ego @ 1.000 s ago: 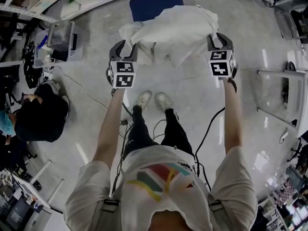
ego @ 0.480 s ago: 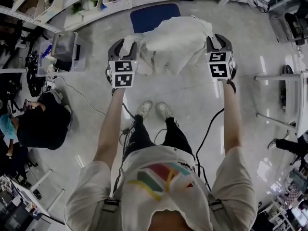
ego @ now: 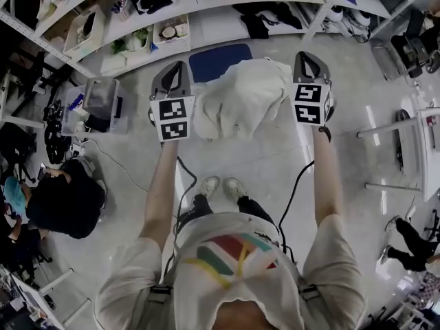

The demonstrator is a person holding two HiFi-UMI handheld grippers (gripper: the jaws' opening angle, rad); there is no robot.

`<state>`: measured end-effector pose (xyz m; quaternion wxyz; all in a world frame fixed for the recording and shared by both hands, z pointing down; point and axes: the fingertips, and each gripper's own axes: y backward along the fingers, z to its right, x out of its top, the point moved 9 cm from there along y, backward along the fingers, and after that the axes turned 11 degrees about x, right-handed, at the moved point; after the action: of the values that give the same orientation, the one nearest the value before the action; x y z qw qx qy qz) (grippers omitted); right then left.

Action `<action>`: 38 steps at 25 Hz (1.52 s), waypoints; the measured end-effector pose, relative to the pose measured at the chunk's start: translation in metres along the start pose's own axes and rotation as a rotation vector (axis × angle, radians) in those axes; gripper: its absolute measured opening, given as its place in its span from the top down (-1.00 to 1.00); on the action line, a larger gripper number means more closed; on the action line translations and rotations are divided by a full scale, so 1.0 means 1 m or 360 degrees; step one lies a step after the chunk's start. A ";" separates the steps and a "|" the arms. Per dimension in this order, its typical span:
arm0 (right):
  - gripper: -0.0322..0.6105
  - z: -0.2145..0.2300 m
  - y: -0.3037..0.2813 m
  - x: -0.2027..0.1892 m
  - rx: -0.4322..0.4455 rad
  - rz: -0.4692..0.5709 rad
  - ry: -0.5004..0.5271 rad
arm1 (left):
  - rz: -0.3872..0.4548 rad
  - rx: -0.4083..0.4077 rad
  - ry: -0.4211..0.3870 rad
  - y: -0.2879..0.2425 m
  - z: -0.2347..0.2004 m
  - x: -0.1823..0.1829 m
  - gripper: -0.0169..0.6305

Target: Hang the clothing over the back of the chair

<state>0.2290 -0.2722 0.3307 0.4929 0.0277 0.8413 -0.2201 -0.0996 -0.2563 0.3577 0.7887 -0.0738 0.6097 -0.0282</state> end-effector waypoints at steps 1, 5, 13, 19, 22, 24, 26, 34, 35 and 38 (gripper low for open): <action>0.88 0.002 0.007 0.010 -0.0030 0.0043 0.0005 | 0.0045 0.0013 0.0013 0.004 -0.002 0.012 0.89; 0.88 -0.005 0.044 0.043 -0.0161 0.0187 0.0050 | 0.0205 0.0057 0.0077 0.027 -0.010 0.053 0.90; 0.88 -0.038 0.124 0.066 -0.0264 0.0477 -0.0142 | 0.0451 0.0045 0.0147 0.100 -0.007 0.081 0.89; 0.88 -0.067 0.171 0.057 -0.0337 0.0507 -0.0176 | 0.0508 -0.0041 0.0172 0.148 0.003 0.084 0.89; 0.88 -0.079 0.183 0.045 -0.0344 0.0463 -0.0198 | 0.0456 -0.0054 0.0115 0.151 0.005 0.075 0.89; 0.88 -0.084 0.187 0.041 -0.0318 0.0458 -0.0237 | 0.0447 -0.0047 0.0120 0.149 0.002 0.073 0.89; 0.89 -0.088 0.188 0.041 -0.0307 0.0454 -0.0274 | 0.0452 -0.0031 0.0128 0.147 -0.002 0.074 0.89; 0.89 -0.095 0.185 0.042 -0.0262 0.0422 -0.0228 | 0.0453 0.0005 0.0135 0.146 -0.010 0.072 0.89; 0.89 -0.095 0.184 0.041 -0.0263 0.0420 -0.0241 | 0.0450 0.0005 0.0136 0.146 -0.010 0.071 0.89; 0.88 -0.097 0.181 0.039 -0.0253 0.0420 -0.0282 | 0.0436 -0.0005 0.0130 0.147 -0.008 0.069 0.89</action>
<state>0.1774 -0.0767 0.2758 0.5905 0.0794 0.7983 -0.0879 -0.0964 -0.1214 0.2676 0.7596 0.0101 0.6456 0.0778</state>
